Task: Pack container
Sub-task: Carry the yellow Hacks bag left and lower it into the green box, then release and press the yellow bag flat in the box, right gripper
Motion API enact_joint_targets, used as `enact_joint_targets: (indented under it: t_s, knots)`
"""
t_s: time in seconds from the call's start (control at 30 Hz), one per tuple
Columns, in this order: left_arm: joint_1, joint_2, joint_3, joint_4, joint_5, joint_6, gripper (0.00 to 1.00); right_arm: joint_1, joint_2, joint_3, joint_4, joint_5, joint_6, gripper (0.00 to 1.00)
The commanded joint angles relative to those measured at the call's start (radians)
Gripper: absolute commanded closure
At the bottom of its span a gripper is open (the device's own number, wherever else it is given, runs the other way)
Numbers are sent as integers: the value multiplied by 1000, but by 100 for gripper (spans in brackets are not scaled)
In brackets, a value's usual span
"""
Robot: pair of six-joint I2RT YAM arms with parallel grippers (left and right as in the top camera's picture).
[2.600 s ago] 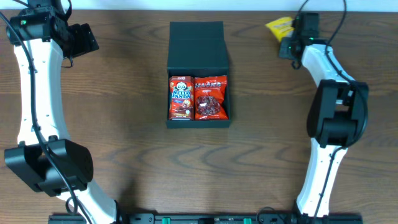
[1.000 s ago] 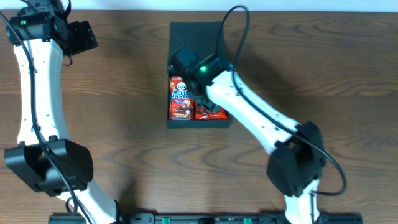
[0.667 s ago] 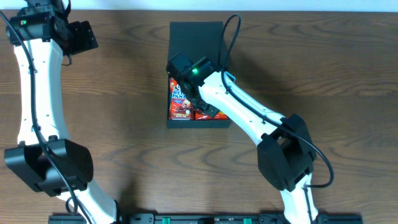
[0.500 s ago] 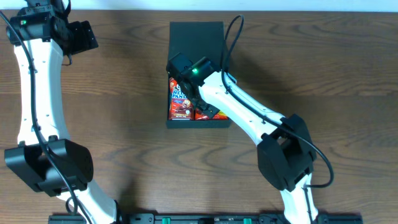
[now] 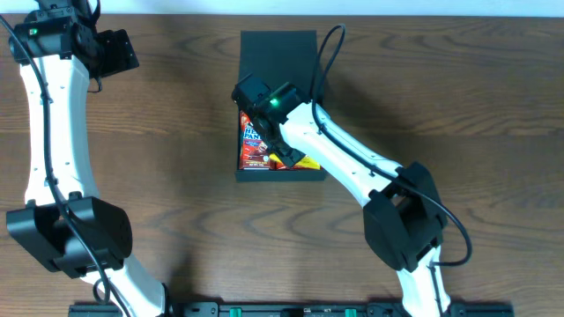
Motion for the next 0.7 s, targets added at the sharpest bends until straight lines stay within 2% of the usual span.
enact_joint_targets:
  t_s: [0.0,0.07,0.23,0.3,0.4,0.5,0.57,0.6,0.63,0.67]
  knots:
    - [4,0,8,-1,-16,15,5,10,18,1,11,2,-97,20]
    - [4,0,8,3,-16,21,5,9,16,1,29,2,-211,14]
    - [4,0,8,8,-16,22,5,3,-1,26,36,2,-471,12]
    - [4,0,8,9,-16,22,5,-1,-22,52,35,3,-595,8]
    - [4,0,8,9,-13,22,5,-12,-63,94,35,2,-774,9]
    - [4,0,8,9,-14,22,5,-23,-112,143,26,1,-975,14]
    - [4,0,8,9,-14,21,5,-25,-153,171,21,-1,-1115,26]
    - [4,0,8,8,-14,21,5,-26,-178,181,21,-2,-1177,43]
    - [4,0,8,8,-14,22,5,-29,-204,182,27,-2,-1242,72]
    - [4,0,8,9,-13,21,5,-33,-216,182,28,-2,-1277,88]
